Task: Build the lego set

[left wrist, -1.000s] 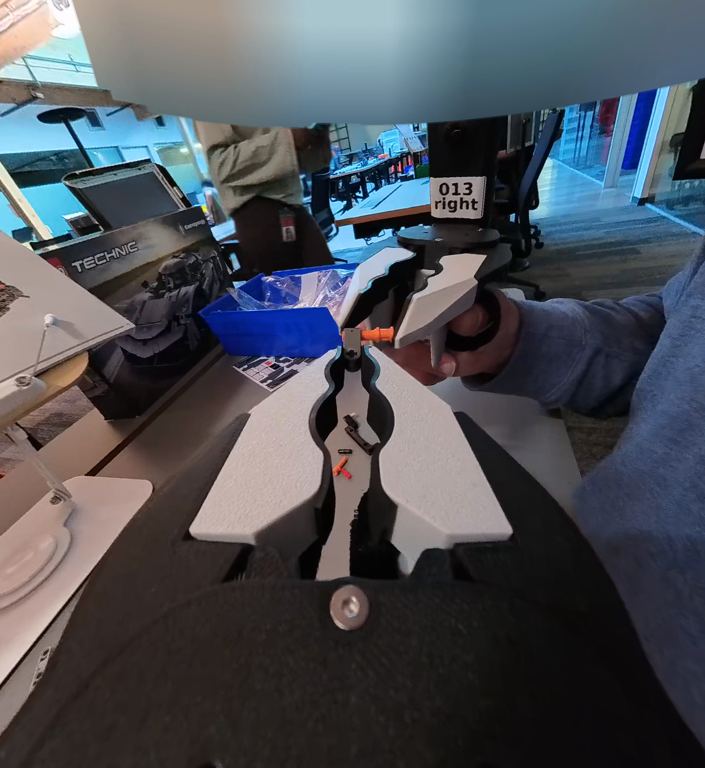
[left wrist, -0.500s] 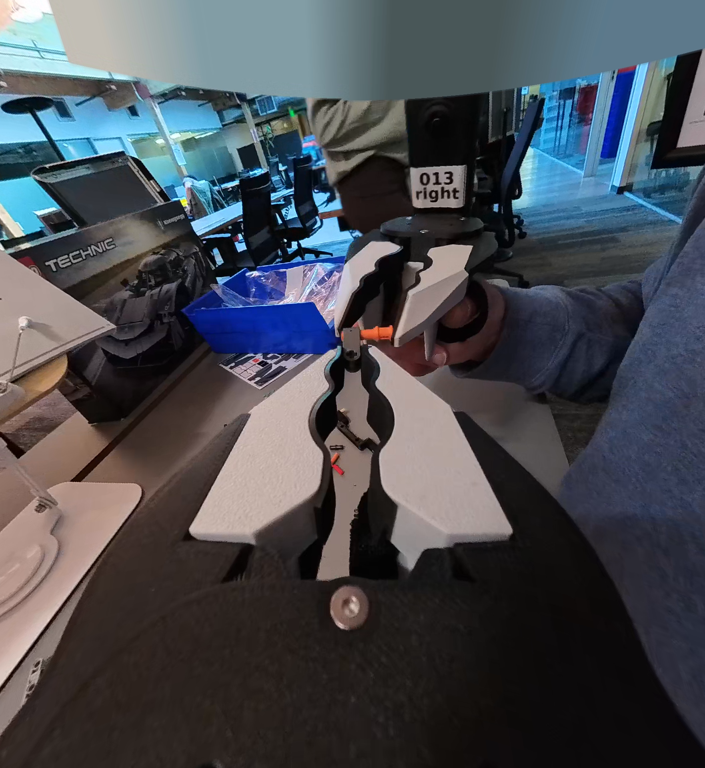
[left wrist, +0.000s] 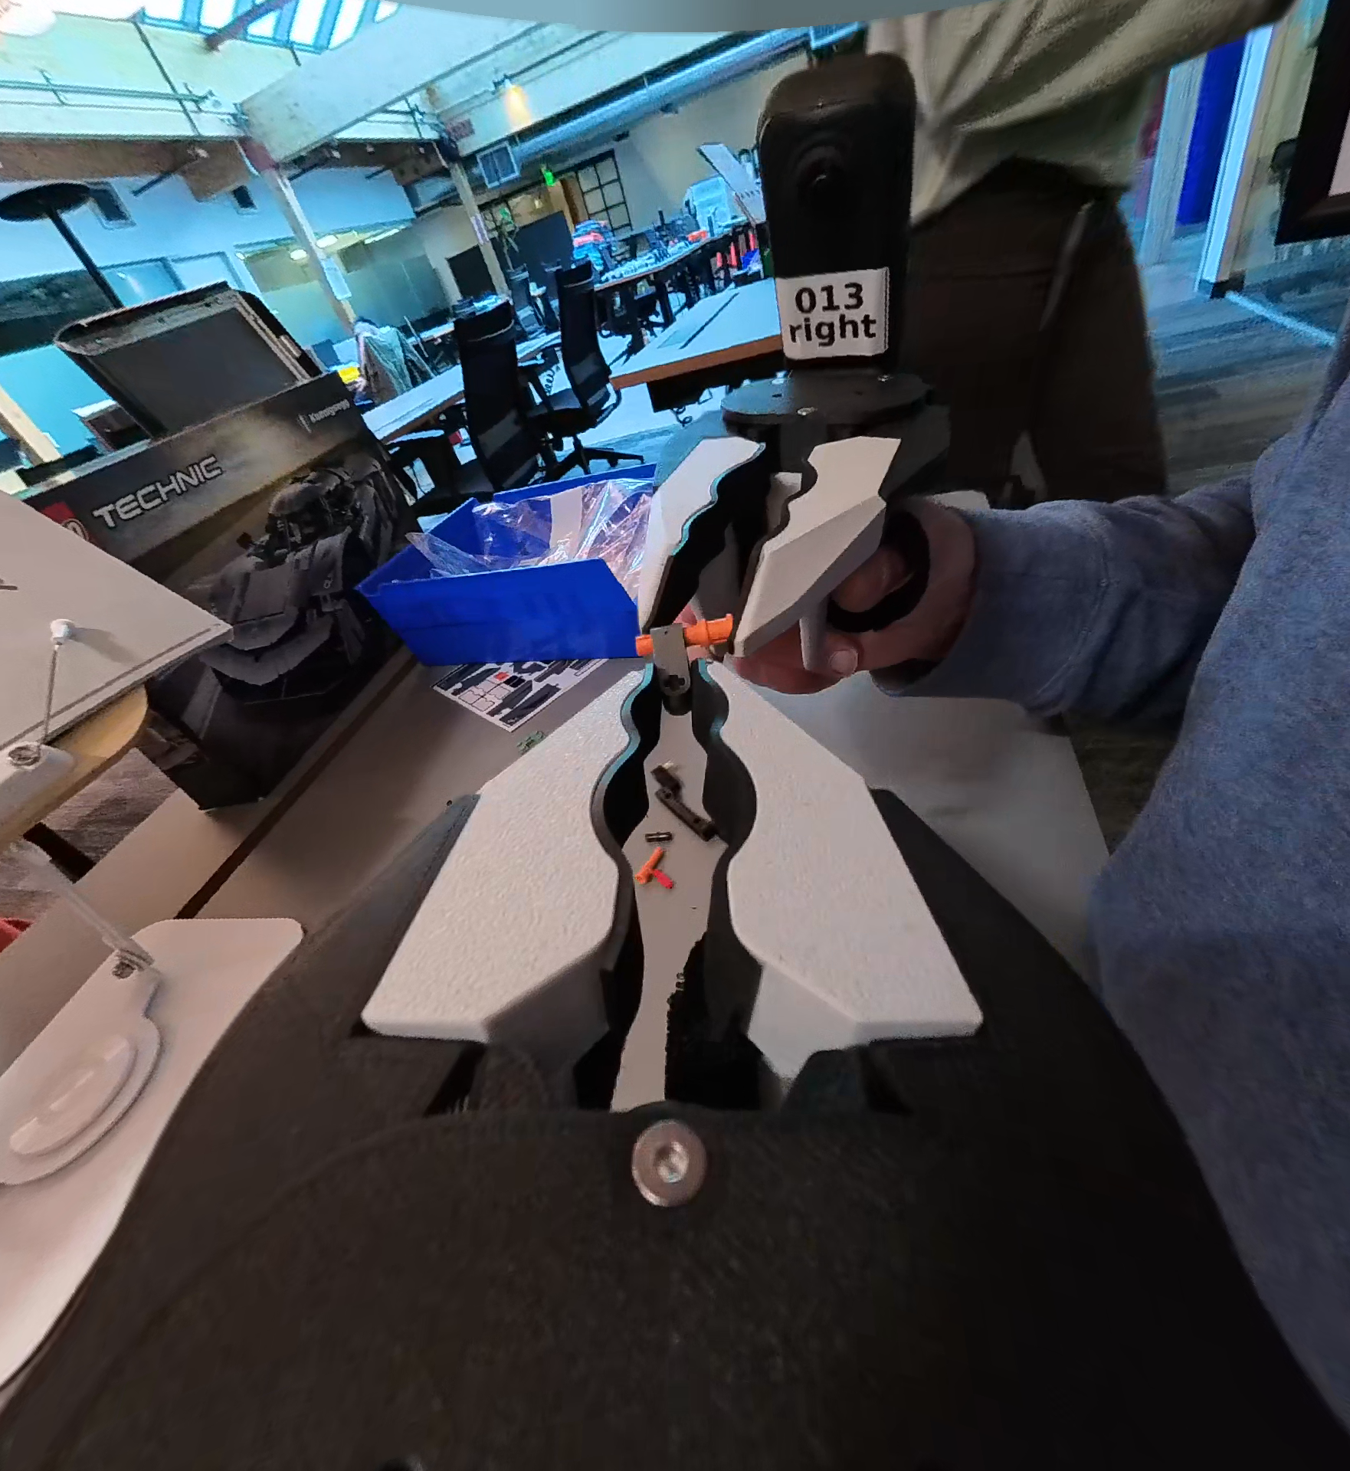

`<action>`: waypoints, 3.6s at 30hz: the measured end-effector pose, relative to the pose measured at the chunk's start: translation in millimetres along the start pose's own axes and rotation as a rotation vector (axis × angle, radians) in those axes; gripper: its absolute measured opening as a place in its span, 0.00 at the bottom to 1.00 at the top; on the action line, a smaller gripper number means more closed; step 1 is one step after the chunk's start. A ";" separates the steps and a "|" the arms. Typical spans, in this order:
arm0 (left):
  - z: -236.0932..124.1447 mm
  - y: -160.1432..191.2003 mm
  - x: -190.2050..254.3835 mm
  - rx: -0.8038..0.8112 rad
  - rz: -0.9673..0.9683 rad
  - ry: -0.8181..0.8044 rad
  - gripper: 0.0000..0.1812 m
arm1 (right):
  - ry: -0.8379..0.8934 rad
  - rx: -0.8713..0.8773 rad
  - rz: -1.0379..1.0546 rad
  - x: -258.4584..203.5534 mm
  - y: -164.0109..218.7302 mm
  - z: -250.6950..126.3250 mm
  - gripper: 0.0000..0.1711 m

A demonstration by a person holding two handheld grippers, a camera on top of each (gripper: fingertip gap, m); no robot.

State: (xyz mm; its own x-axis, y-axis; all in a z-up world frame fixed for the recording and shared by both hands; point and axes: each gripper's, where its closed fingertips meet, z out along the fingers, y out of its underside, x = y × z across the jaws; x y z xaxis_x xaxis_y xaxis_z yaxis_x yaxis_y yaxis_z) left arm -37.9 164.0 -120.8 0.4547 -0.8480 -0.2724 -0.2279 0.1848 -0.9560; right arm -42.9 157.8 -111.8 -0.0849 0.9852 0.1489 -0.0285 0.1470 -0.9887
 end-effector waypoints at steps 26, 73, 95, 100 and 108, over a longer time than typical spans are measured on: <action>-0.6 -2.9 14.9 0.005 -0.058 0.146 0.03 | -0.126 0.020 0.057 -13.4 -3.7 -6.4 0.09; -48.4 -20.6 -48.0 -0.098 0.439 -0.537 0.03 | 0.130 0.051 0.392 22.7 -31.6 66.0 0.06; -66.6 -6.8 -82.3 -0.067 0.433 -0.594 0.03 | 0.207 0.056 0.494 48.4 -21.0 93.8 0.10; -62.7 -4.3 -88.9 -0.072 0.446 -0.582 0.03 | 0.206 0.072 0.527 55.4 -18.2 92.3 0.10; -64.3 3.1 -108.4 -0.083 0.414 -0.610 0.03 | 0.253 0.112 0.557 70.7 -10.9 84.4 0.13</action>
State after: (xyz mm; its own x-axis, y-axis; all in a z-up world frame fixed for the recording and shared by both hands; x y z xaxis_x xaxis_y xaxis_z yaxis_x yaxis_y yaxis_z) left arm -143.2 224.6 -87.2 0.7098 -0.2857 -0.6439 -0.5378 0.3706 -0.7573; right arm -132.6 218.4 -89.2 0.1210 0.9036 -0.4109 -0.1530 -0.3920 -0.9072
